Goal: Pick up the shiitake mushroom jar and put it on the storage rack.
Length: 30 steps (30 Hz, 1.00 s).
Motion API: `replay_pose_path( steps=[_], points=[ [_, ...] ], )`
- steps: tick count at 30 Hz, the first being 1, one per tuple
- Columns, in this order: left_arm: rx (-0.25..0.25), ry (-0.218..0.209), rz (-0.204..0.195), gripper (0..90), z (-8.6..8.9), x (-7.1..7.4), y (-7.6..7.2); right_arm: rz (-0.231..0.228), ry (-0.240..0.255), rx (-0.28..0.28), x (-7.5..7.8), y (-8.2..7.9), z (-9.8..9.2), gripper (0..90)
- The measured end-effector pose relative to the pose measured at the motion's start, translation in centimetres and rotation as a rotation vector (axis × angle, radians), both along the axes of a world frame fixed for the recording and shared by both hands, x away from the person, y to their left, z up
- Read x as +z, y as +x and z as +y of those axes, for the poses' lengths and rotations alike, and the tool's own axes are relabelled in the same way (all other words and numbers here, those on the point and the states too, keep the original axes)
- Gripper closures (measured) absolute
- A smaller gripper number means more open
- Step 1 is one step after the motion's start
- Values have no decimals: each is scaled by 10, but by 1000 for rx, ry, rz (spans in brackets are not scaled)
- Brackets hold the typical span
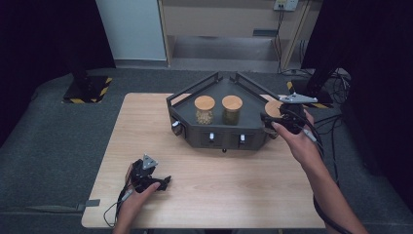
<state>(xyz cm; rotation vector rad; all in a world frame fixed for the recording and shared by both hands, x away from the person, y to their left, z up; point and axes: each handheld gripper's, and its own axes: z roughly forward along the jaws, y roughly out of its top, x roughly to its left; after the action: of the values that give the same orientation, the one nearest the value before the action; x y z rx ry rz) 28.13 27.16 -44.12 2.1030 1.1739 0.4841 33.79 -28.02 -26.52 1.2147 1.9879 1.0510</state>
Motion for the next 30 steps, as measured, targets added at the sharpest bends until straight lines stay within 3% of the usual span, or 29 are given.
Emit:
replay_pose_path(
  steps=[15, 30],
  points=[
    [0, -1, 0, 0, 0, 0, 0, 10, -17, -31, 5, 24, 16, 259],
    [1, 0, -1, 0, 0, 0, 0, 28, -22, -61, 1, 49, 25, 259]
  ],
)
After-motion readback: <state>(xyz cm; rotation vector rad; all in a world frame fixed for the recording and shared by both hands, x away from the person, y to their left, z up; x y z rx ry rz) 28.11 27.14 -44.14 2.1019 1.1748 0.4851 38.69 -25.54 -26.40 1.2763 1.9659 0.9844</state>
